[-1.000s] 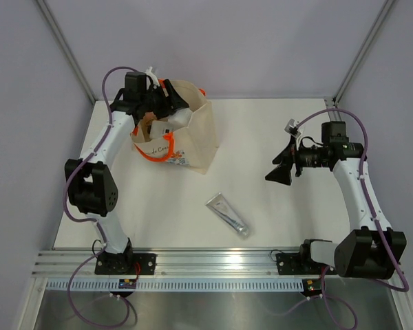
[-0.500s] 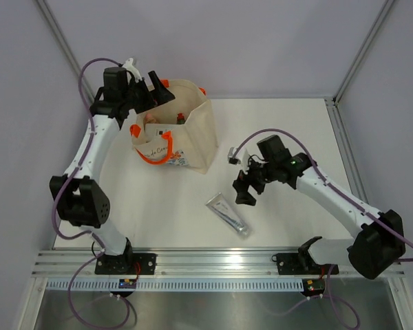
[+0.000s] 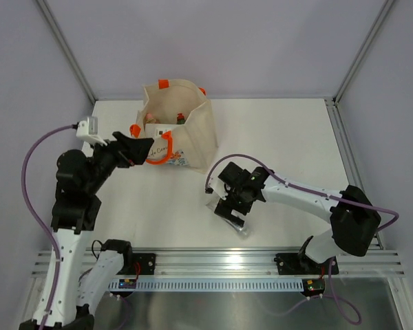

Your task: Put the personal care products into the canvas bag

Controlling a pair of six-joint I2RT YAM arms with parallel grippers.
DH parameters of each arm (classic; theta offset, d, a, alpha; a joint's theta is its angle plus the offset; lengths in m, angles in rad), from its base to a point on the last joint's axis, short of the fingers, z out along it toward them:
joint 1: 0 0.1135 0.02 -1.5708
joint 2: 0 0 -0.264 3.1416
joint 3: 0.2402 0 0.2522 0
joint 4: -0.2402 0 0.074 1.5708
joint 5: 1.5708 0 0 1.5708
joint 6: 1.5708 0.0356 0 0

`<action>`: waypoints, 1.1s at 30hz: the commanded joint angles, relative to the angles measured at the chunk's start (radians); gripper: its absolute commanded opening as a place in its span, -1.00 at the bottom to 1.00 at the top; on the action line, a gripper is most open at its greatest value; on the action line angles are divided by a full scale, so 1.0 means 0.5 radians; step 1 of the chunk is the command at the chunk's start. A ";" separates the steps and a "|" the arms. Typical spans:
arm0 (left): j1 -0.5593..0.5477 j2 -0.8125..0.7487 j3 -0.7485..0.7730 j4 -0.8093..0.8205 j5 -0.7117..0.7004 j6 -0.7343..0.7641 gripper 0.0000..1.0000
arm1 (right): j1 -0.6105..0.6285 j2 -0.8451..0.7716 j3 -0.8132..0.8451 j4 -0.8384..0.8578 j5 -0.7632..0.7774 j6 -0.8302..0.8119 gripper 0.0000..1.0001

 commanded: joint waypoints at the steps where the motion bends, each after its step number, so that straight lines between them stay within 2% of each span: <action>1: -0.009 -0.272 -0.298 0.002 0.001 -0.197 0.98 | 0.041 0.030 0.029 -0.202 0.060 -0.023 0.99; 2: -0.009 -0.431 -0.429 0.002 -0.005 -0.225 0.98 | 0.080 0.054 0.047 -0.212 0.044 -0.023 0.99; 6: -0.006 -0.692 -0.675 -0.050 -0.036 -0.323 0.97 | 0.163 0.257 0.075 -0.239 -0.029 0.011 0.99; 8: -0.006 -0.757 -0.765 -0.032 0.001 -0.378 0.98 | 0.188 0.376 0.090 -0.236 -0.079 0.044 0.99; 11: -0.006 -0.837 -0.872 -0.044 0.022 -0.403 0.98 | 0.219 0.508 0.121 -0.239 0.007 0.090 0.99; 16: -0.006 -0.963 -0.958 -0.145 -0.170 -0.520 0.98 | 0.219 0.671 0.164 -0.224 0.105 0.124 0.95; 18: -0.006 -1.000 -0.992 -0.124 -0.171 -0.541 0.97 | 0.219 0.699 0.176 -0.209 0.130 0.124 0.79; 19: -0.006 -1.021 -1.026 -0.114 -0.129 -0.547 0.97 | 0.219 0.696 0.176 -0.194 0.136 0.124 0.60; 21: -0.006 -1.030 -1.066 -0.032 -0.027 -0.544 0.97 | 0.219 0.668 0.164 -0.178 0.139 0.100 0.38; 22: -0.006 -1.024 -1.105 0.023 0.067 -0.563 0.97 | 0.213 0.617 0.146 -0.157 0.145 0.094 0.17; 27: -0.006 -1.000 -1.298 0.235 0.313 -0.881 0.93 | 0.072 0.466 0.191 -0.224 -0.044 -0.013 -0.45; 29: -0.009 -0.994 -1.375 0.357 0.378 -1.068 0.91 | -0.120 0.398 0.252 -0.288 -0.194 -0.084 -0.59; 30: -0.009 -0.985 -1.439 0.392 0.390 -1.127 0.91 | -0.195 0.371 0.274 -0.301 -0.375 -0.169 -0.66; 33: -0.086 -0.899 -1.507 0.481 0.332 -1.280 0.88 | -0.425 0.300 0.387 -0.365 -0.624 -0.286 -0.72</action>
